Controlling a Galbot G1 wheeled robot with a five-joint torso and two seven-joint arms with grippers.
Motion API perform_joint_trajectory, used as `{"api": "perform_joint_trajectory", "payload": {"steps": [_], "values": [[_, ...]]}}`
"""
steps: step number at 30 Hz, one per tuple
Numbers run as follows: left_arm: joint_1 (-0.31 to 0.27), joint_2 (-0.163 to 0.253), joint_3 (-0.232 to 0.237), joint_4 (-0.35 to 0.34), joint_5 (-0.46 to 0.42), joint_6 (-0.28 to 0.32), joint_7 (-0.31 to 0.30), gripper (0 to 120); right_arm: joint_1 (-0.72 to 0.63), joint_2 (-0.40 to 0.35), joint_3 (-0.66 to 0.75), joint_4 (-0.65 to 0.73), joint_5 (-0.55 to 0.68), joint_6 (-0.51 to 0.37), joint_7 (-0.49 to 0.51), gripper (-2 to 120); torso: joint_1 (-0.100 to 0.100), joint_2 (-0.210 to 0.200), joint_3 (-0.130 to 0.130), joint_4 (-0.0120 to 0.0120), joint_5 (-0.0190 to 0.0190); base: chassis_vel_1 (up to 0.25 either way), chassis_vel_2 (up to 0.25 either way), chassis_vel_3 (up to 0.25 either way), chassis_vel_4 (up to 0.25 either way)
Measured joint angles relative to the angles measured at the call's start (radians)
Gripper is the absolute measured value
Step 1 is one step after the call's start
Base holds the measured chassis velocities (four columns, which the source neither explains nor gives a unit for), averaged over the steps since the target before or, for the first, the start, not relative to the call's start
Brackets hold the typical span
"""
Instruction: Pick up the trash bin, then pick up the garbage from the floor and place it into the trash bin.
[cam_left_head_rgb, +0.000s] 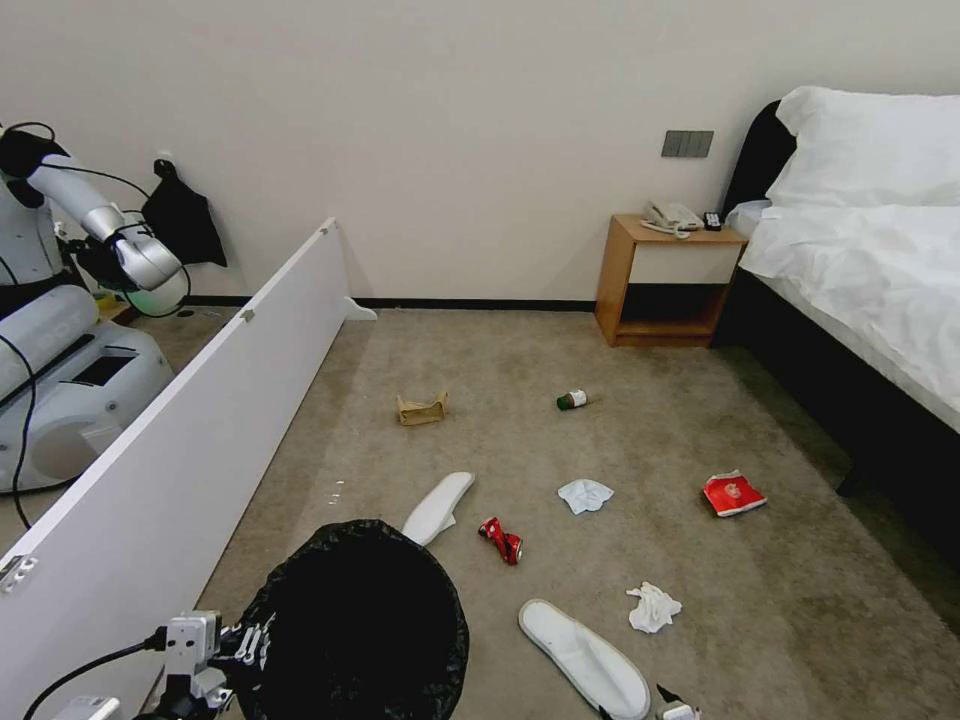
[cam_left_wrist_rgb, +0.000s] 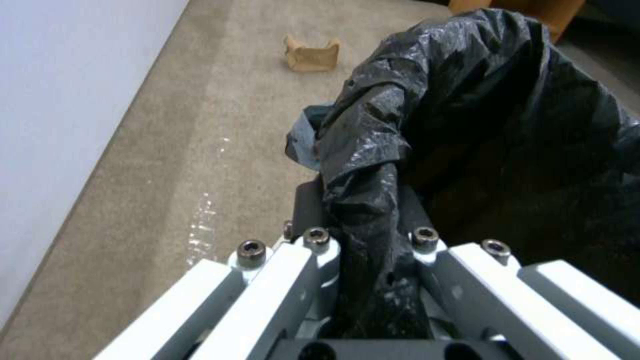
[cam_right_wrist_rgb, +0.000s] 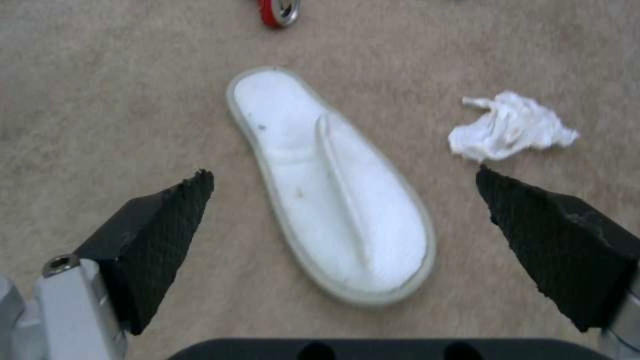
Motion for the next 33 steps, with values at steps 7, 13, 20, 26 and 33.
{"api": "perform_joint_trajectory", "payload": {"steps": [7,13,20,26,33], "values": [[0.017,-0.018,-0.001,-0.008,0.022,-0.001,-0.001,5,0.088,-0.045,-0.034,-0.048,0.036,-0.035,-0.001,100,0.000,0.000,0.000,0.0002,0.0000,0.000,0.000,0.000,0.000],[0.024,-0.035,-0.007,-0.016,0.029,-0.001,-0.001,5,0.154,-0.058,-0.063,-0.096,0.059,-0.074,0.004,100,0.000,0.000,0.000,0.0002,-0.0001,0.000,0.000,0.000,0.000],[0.027,-0.056,-0.010,-0.023,0.037,-0.002,-0.002,5,0.219,-0.063,-0.103,-0.202,0.060,-0.090,0.004,100,0.000,0.000,0.000,0.0000,-0.0001,0.000,0.000,0.000,0.000],[0.024,-0.066,-0.006,-0.026,0.045,-0.002,-0.004,5,0.264,-0.027,-0.128,-0.271,0.047,-0.084,0.000,100,0.000,0.000,0.000,0.0001,0.0000,0.000,0.000,0.000,0.000],[0.028,-0.075,-0.005,-0.029,0.052,-0.002,-0.004,5,0.316,0.018,-0.154,-0.339,0.011,-0.074,0.000,100,0.000,0.000,0.000,0.0001,-0.0002,0.000,0.000,0.000,0.000]]}}
